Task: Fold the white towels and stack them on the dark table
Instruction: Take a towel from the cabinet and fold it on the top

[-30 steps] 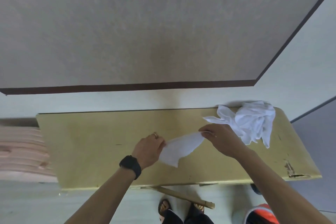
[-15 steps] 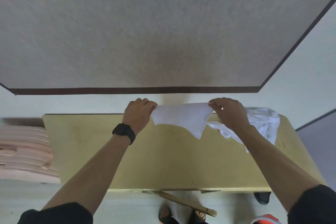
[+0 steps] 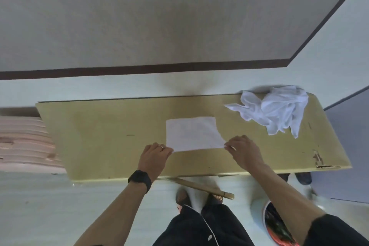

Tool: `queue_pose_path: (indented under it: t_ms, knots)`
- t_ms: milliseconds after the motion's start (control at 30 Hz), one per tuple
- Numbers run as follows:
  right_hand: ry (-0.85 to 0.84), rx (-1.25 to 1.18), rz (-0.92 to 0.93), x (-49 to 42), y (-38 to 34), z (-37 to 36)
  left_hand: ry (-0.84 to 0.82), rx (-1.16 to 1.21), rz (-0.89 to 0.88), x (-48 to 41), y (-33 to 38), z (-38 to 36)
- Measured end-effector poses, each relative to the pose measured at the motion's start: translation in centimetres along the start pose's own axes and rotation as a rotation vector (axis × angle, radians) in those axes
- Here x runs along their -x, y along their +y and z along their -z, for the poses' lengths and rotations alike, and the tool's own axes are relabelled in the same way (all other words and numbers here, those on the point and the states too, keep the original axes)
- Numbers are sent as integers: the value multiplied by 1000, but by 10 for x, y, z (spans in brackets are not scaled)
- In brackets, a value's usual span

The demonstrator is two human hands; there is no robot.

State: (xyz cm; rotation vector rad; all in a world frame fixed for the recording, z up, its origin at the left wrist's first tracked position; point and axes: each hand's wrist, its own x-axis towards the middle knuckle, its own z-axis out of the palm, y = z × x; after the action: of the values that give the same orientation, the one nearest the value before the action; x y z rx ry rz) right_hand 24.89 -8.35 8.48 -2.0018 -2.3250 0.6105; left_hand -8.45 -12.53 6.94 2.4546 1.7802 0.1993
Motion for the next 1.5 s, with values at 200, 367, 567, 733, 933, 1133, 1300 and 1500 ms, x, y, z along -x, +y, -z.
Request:
queue_pose_path:
  t_ms: [200, 367, 567, 733, 933, 1133, 1300, 1500]
  knots:
    - [-268, -33, -100, 56, 6, -66, -286, 30, 55, 57, 16, -44]
    - [-302, -170, -180, 54, 4, -75, -391, 167, 195, 57, 13, -51]
    - [-168, -458, -316, 1, 1, -73, -316, 589, 630, 7, -6, -56]
    - [-61, -650, -518, -42, 2, -86, -239, 764, 835, -27, -25, -75]
    - [-11, -699, -569, -63, 8, -108, -269, 761, 849, -37, -35, -99]
    - [19, -565, -459, -68, 10, -113, -236, 726, 849, -35, -34, -103]
    - [22, -247, -218, -80, 17, -117, -230, 676, 837, -36, -35, -108]
    - [-81, -78, -199, -89, 15, -112, -234, 610, 823, -35, -35, -110]
